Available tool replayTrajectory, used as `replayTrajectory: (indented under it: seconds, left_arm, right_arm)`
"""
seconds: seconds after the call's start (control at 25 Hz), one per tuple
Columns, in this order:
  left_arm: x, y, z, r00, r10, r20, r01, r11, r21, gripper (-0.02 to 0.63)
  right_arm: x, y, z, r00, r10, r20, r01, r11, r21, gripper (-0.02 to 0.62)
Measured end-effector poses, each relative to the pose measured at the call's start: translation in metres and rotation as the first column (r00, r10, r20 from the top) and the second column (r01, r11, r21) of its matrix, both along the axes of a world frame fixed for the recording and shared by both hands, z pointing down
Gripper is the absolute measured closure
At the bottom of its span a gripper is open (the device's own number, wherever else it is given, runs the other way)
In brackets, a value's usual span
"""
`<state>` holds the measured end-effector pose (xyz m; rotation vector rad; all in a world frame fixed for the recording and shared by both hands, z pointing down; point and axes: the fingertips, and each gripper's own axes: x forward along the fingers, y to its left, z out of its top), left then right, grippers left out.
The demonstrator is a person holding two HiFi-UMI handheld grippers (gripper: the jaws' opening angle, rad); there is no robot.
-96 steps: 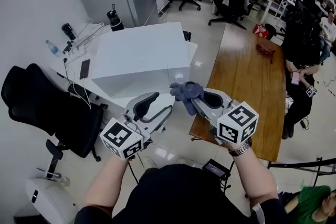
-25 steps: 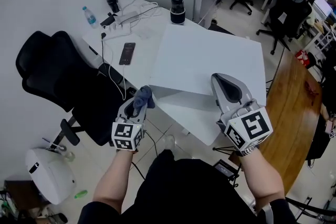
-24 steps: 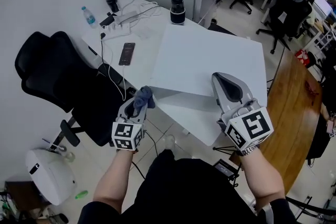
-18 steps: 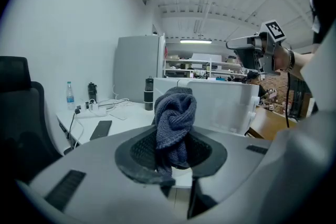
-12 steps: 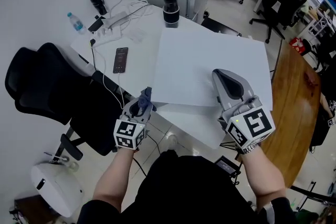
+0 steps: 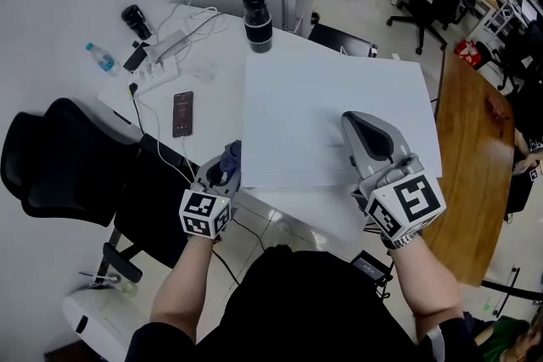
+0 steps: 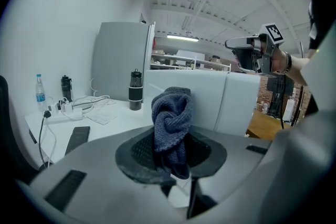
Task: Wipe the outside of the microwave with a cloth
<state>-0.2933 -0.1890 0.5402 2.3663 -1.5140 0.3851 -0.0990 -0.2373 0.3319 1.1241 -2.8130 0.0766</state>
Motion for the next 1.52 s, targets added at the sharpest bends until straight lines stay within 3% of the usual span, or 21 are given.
replayTrajectory:
  seconds: [0.48,1.52]
  left_arm:
    - [-0.005,-0.054,0.007,0.998,0.061,-0.006,-0.061,0.998,-0.007,0.505]
    - [-0.021,-0.16,0.02,0.998,0.069,0.001,-0.068,0.997,-0.022,0.505]
  right_arm:
    - [0.002,-0.022,0.0,0.998,0.062,-0.019,-0.062,0.998,0.001,0.595]
    - [0.029,-0.053,0.002,0.982,0.18,-0.058,-0.18,0.984,0.006,0.595]
